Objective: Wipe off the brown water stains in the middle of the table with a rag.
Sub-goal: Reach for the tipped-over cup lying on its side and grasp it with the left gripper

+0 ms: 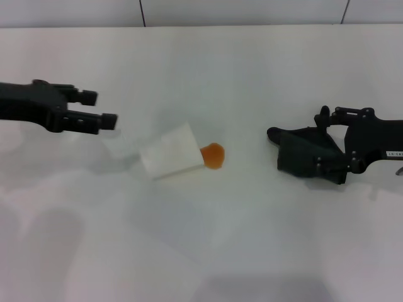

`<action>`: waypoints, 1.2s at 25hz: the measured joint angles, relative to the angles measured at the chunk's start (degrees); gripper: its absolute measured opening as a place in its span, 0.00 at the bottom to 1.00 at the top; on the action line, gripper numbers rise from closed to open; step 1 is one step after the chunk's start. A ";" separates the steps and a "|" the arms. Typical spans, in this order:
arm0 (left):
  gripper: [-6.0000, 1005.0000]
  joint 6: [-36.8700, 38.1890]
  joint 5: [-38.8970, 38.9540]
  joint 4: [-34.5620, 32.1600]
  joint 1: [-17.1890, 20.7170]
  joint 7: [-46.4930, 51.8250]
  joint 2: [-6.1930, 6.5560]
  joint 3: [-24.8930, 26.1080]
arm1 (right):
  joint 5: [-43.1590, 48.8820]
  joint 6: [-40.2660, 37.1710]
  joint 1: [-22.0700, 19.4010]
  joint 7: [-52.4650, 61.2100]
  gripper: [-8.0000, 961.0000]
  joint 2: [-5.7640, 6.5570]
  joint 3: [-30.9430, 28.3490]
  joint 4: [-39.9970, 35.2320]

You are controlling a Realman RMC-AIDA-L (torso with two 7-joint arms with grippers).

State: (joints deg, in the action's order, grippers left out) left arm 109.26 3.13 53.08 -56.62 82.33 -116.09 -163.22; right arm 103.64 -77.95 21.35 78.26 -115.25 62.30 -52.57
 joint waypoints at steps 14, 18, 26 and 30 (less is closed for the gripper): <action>0.83 -9.08 -26.30 1.98 -20.53 -2.99 -2.68 -0.08 | -0.36 -0.02 0.10 -0.05 0.91 -0.06 0.17 0.01; 0.83 -10.87 -28.52 -3.23 -22.34 -3.08 -2.84 -0.09 | -0.38 -0.01 0.14 -0.05 0.91 -0.06 0.19 0.04; 0.83 -17.30 -34.95 -13.38 -22.44 -0.81 -3.01 -0.03 | -0.50 0.01 -0.11 -0.05 0.91 -0.06 0.14 0.10; 0.83 -18.87 -35.39 -14.85 -22.16 0.17 -3.01 -0.01 | -0.54 0.07 0.06 -0.05 0.91 -0.06 0.02 0.10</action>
State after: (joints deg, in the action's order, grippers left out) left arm 90.39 -32.27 38.24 -78.77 82.51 -119.11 -163.23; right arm 103.11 -77.88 21.41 78.22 -115.31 62.33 -52.47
